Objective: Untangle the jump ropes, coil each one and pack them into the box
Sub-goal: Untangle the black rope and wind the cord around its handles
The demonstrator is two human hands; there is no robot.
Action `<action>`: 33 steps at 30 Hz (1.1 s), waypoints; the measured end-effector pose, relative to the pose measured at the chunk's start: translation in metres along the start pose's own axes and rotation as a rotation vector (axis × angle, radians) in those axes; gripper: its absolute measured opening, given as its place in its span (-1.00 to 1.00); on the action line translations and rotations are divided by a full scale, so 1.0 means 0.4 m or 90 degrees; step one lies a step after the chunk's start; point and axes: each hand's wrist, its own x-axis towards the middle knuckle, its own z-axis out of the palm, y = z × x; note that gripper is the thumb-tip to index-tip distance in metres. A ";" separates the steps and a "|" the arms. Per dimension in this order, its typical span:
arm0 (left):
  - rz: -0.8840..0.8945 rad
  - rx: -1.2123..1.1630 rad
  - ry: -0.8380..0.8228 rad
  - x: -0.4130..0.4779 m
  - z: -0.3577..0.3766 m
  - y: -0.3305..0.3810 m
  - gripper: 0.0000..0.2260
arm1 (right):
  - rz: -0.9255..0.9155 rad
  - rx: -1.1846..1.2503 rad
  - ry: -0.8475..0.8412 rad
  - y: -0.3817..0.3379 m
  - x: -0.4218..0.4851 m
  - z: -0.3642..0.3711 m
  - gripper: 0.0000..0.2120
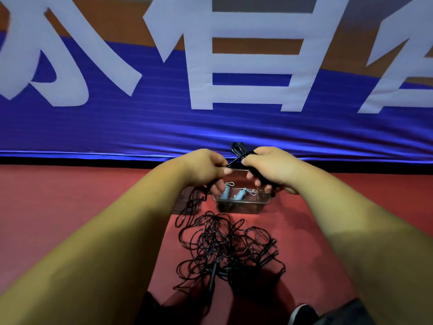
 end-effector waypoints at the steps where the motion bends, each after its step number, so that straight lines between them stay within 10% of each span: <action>1: -0.011 0.012 -0.001 0.003 0.002 -0.007 -0.81 | 0.004 0.012 -0.010 -0.003 -0.005 0.004 -0.86; 21: 0.024 -0.320 -0.067 -0.002 -0.037 -0.021 -0.85 | -0.075 0.188 -0.030 -0.018 0.000 -0.012 -0.80; 33: 0.072 0.138 0.111 0.023 0.008 -0.018 -0.74 | -0.077 0.208 -0.068 -0.009 -0.003 -0.001 -0.65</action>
